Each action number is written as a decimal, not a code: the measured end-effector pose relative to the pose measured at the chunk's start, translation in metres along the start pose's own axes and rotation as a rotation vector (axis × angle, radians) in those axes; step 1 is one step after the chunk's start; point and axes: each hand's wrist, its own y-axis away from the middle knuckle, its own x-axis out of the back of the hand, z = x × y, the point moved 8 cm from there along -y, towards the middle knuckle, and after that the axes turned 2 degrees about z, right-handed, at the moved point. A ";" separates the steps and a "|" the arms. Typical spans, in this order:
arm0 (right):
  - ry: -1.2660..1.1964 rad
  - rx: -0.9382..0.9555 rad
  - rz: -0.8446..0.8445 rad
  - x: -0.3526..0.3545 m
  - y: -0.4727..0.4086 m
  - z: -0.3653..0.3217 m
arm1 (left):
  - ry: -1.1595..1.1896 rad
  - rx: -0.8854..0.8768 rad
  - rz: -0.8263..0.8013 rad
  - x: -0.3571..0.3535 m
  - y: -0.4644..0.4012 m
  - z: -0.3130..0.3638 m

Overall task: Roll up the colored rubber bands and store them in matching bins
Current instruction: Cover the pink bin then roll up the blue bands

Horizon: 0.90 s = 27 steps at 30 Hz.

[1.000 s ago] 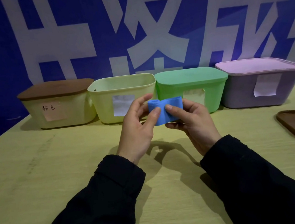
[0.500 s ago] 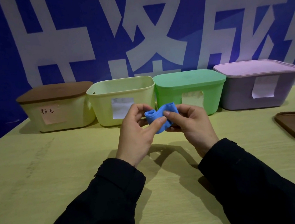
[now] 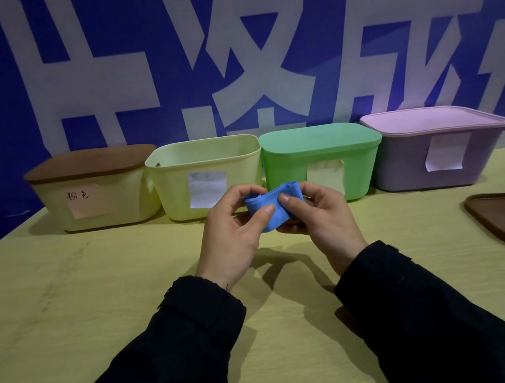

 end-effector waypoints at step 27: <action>0.009 -0.042 -0.037 -0.004 0.002 0.004 | -0.049 0.057 0.016 0.000 0.002 -0.006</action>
